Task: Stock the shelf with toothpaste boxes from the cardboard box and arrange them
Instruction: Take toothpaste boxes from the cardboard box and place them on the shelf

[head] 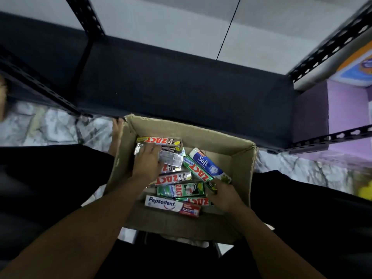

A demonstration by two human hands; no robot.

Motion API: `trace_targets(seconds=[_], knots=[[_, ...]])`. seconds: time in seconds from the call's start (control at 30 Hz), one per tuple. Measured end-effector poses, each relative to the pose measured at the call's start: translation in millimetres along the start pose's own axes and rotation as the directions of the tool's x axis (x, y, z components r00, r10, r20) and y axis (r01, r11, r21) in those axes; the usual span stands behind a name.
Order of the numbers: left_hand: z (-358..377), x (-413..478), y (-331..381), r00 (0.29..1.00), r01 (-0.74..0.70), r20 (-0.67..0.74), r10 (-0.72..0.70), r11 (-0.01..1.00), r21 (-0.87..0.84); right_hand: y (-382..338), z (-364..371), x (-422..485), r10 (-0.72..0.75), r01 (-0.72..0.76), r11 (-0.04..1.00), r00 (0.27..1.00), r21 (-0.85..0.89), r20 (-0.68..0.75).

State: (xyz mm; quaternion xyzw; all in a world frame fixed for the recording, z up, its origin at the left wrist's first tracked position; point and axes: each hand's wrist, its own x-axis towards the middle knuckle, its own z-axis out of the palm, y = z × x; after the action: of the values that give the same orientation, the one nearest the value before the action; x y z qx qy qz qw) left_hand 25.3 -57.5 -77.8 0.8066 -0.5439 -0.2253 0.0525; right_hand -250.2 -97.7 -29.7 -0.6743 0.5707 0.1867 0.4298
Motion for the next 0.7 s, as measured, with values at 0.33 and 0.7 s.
trace_targets(seconds=[0.33,0.7], knots=[[-5,24,-12,0.987,-0.033,0.160,-0.016,0.954,0.297,7,10,19,0.156,-0.157,0.985,0.988,0.079,0.013],[16,-33,7,0.951,0.165,0.271,-0.148,0.985,-0.043,43,36,46,0.191,-0.216,0.945,0.974,0.247,0.121]])
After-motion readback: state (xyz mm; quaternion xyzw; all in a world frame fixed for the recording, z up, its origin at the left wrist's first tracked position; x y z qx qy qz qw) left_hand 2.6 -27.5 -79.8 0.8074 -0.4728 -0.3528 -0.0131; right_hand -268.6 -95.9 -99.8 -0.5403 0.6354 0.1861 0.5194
